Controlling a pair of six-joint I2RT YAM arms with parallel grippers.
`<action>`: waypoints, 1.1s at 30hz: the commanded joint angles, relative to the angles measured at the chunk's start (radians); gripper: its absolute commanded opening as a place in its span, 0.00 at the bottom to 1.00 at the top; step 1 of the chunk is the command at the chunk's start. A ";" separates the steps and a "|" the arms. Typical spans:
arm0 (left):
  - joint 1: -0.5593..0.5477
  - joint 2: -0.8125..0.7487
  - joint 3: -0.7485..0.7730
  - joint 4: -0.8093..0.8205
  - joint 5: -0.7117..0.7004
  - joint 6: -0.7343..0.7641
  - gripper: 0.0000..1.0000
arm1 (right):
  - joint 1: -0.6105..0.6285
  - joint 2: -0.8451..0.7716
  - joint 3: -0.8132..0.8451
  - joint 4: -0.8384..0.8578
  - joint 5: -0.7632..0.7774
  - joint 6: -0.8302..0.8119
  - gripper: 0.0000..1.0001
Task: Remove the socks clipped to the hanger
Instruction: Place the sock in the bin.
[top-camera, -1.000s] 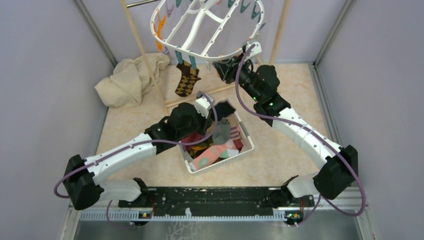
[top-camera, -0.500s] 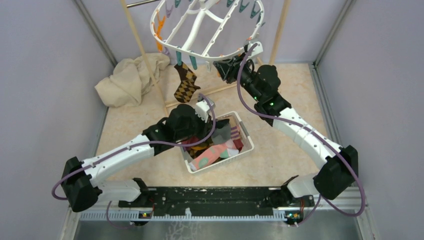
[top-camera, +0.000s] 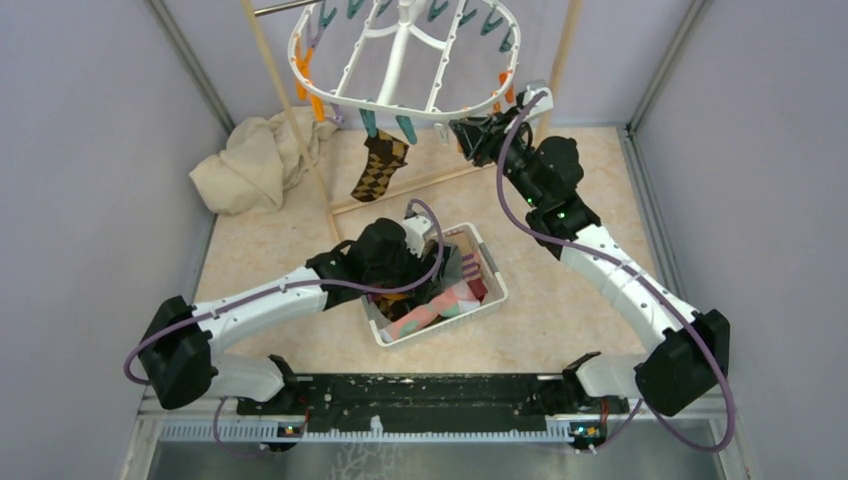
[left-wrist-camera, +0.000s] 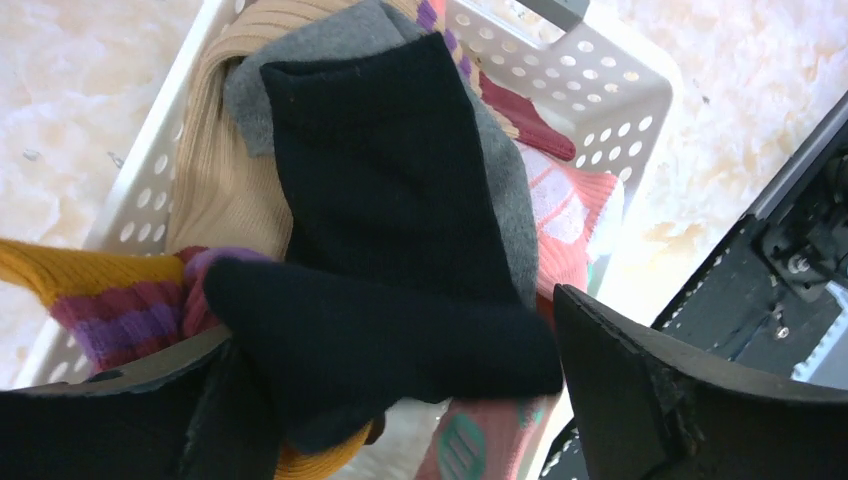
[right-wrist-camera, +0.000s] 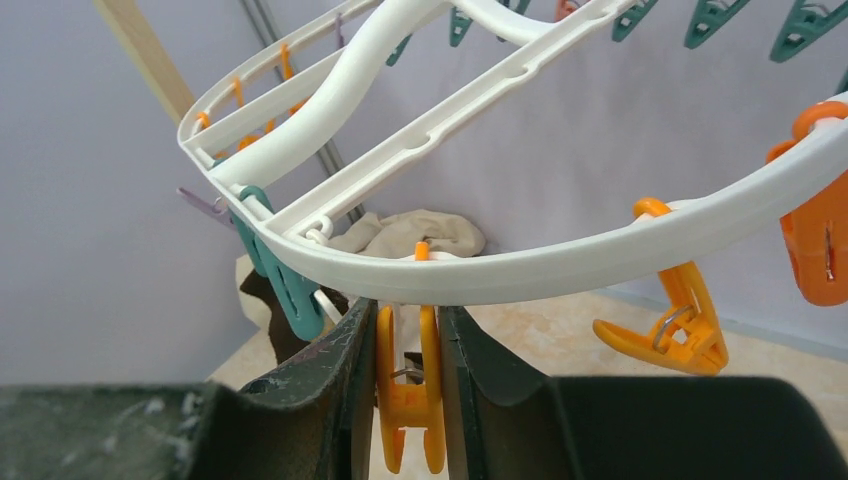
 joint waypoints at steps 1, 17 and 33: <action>-0.004 -0.001 0.008 0.031 -0.014 -0.012 0.99 | -0.025 -0.022 0.048 0.006 -0.015 0.012 0.00; -0.005 -0.274 -0.046 0.093 -0.143 0.025 0.99 | -0.206 0.043 0.174 -0.065 -0.082 0.083 0.00; 0.101 -0.180 -0.203 0.527 -0.373 0.112 0.99 | -0.257 0.066 0.197 -0.023 -0.214 0.128 0.00</action>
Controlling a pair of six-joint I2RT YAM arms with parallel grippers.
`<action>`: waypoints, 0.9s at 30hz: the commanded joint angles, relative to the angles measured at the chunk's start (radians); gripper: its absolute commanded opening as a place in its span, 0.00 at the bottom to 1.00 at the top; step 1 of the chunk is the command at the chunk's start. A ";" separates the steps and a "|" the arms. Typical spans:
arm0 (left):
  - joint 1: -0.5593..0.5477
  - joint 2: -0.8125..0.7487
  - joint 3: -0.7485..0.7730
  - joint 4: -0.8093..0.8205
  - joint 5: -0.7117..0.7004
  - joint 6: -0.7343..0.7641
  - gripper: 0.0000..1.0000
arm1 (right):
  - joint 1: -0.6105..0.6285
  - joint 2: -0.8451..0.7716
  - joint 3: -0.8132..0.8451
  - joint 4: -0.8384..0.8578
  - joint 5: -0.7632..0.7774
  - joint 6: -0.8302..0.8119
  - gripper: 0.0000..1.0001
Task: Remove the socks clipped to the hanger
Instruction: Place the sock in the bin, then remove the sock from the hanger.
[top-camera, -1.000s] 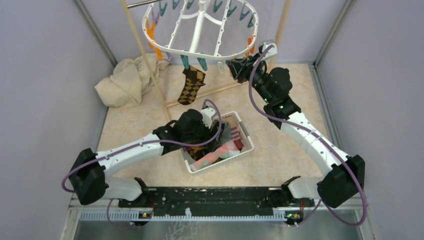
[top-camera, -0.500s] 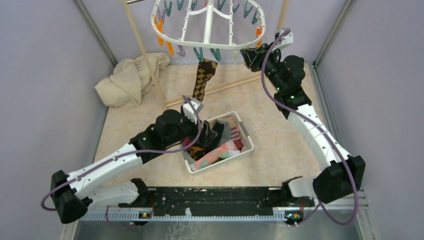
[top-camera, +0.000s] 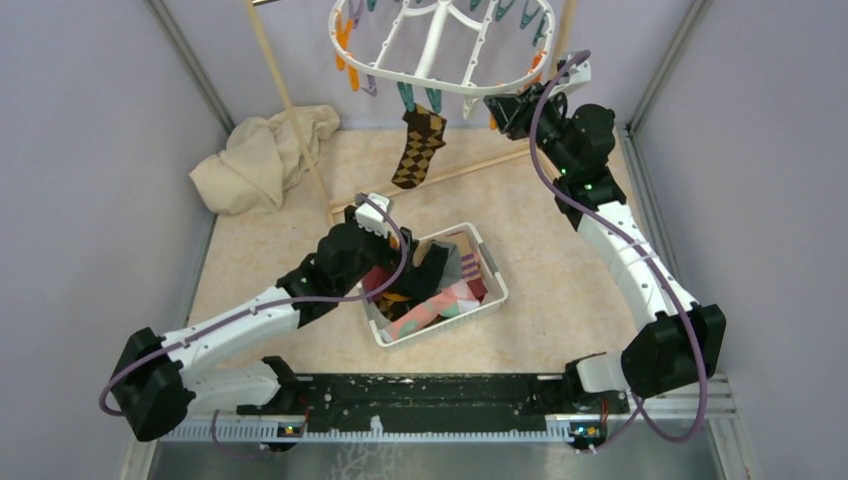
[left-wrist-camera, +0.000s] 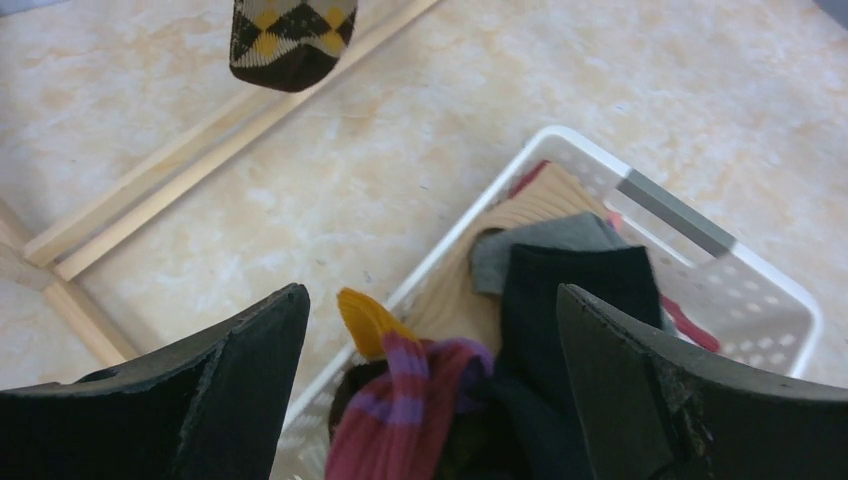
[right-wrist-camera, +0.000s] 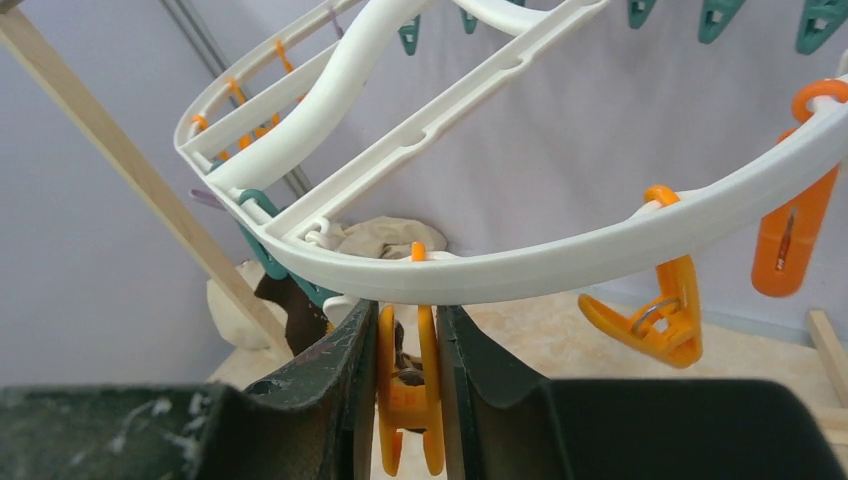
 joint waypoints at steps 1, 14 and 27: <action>0.062 0.058 -0.036 0.285 0.005 0.056 0.99 | -0.009 -0.011 0.060 0.079 -0.046 0.027 0.00; 0.391 0.374 0.061 0.606 0.393 0.063 0.99 | -0.010 -0.002 0.077 0.086 -0.150 0.036 0.00; 0.489 0.633 0.219 0.793 0.722 -0.004 0.99 | -0.030 0.018 0.117 0.078 -0.222 0.055 0.00</action>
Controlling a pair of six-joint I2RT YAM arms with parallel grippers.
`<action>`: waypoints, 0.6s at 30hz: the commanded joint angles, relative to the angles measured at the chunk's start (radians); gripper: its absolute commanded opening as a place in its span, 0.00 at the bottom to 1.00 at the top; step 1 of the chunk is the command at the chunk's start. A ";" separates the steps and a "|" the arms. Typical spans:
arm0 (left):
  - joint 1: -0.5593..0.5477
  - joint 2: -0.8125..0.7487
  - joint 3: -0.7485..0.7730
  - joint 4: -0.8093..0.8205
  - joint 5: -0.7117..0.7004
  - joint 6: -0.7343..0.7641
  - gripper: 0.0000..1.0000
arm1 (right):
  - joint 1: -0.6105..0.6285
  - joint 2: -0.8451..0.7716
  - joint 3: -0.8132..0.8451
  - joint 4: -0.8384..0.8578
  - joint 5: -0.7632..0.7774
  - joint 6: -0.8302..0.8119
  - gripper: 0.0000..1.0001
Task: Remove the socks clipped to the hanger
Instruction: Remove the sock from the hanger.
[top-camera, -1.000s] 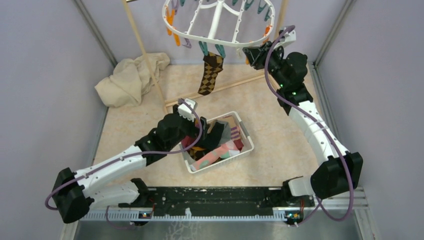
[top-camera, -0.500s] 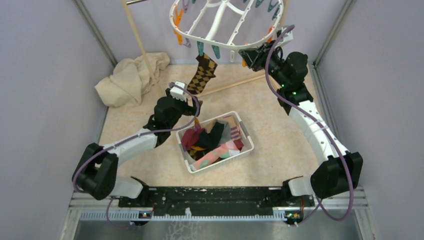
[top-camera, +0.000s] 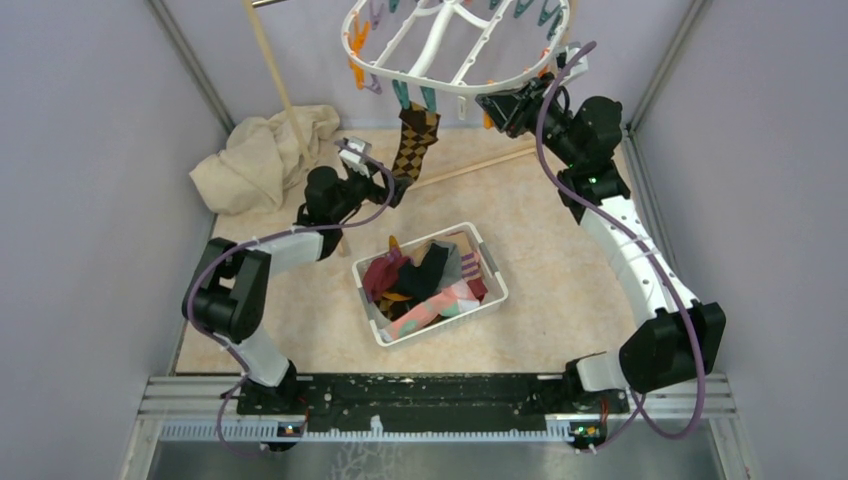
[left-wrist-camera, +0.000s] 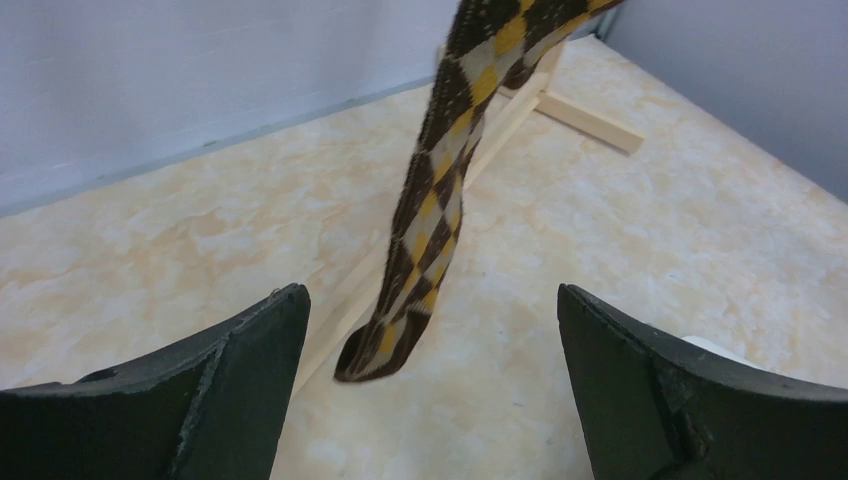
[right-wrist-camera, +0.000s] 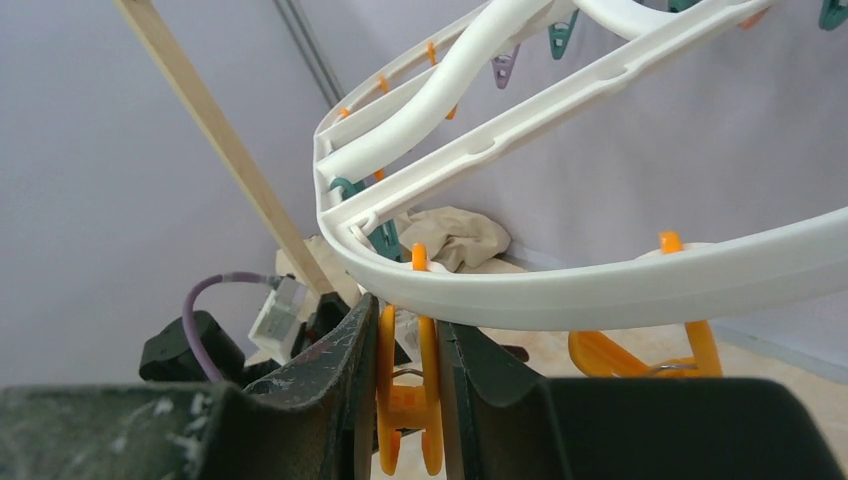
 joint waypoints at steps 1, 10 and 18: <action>0.005 0.068 0.063 0.114 0.148 -0.039 0.99 | -0.010 0.001 0.069 0.064 -0.031 0.019 0.00; 0.005 0.140 0.129 0.094 0.115 -0.029 0.96 | -0.011 0.004 0.088 0.063 -0.046 0.040 0.00; 0.007 0.121 0.175 -0.045 0.143 -0.013 0.09 | -0.012 0.007 0.090 0.075 -0.052 0.059 0.00</action>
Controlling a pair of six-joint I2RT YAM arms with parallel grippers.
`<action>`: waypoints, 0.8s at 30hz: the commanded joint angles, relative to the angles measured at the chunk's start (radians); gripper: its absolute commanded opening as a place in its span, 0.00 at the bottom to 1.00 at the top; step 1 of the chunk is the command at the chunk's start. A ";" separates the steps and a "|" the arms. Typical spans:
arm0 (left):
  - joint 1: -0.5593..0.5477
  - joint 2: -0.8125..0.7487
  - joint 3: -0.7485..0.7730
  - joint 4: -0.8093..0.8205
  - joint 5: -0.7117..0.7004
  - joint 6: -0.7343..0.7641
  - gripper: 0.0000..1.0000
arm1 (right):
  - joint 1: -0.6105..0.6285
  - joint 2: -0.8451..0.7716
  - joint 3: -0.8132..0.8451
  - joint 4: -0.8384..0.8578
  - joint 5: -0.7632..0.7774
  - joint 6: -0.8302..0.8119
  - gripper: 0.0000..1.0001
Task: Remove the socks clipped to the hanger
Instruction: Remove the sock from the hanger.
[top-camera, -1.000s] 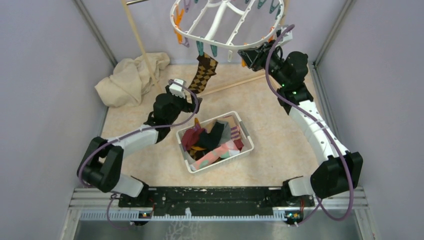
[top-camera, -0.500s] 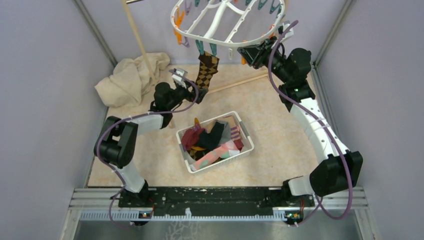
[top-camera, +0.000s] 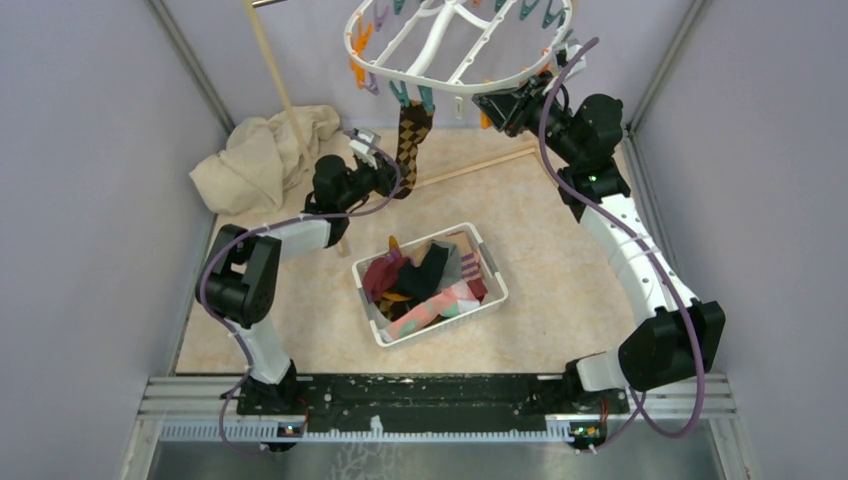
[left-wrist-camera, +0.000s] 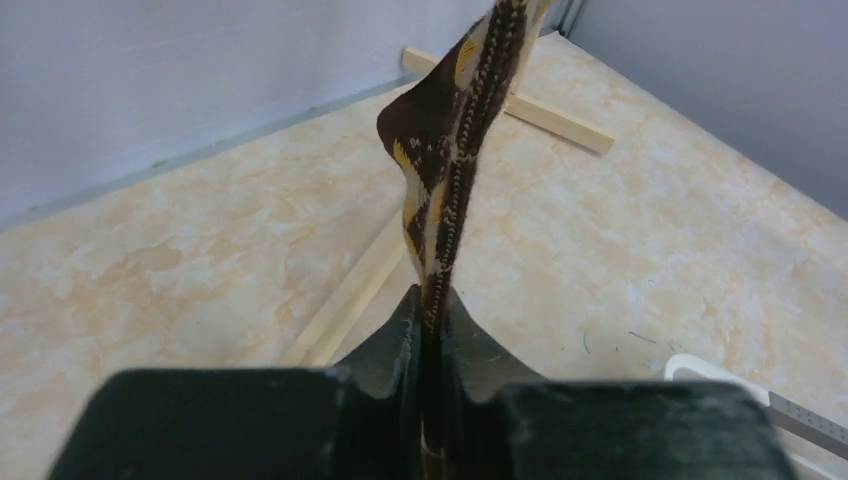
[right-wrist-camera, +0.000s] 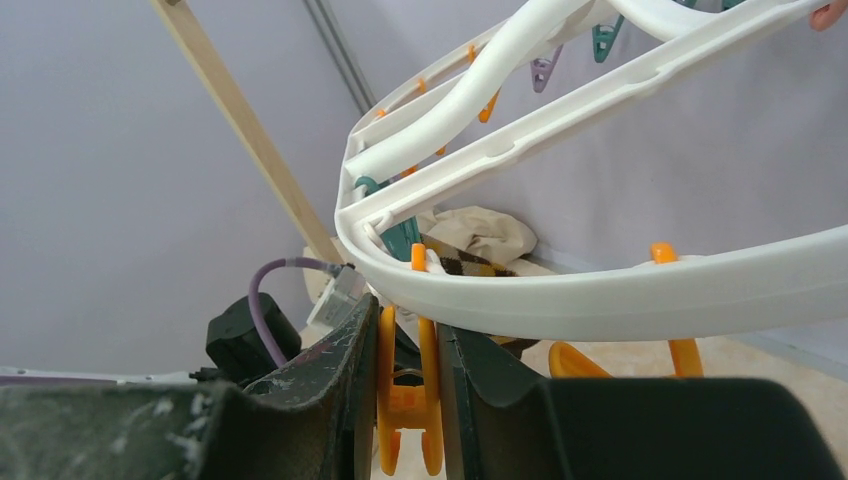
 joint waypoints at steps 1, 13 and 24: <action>0.005 -0.023 0.032 -0.056 0.015 0.014 0.05 | -0.010 -0.004 0.066 0.070 -0.004 0.017 0.00; -0.049 -0.243 -0.003 -0.349 -0.066 0.057 0.00 | -0.010 0.013 0.042 0.019 0.064 0.030 0.43; -0.149 -0.421 0.043 -0.612 -0.219 0.084 0.00 | -0.010 -0.063 0.025 -0.227 0.190 -0.027 0.79</action>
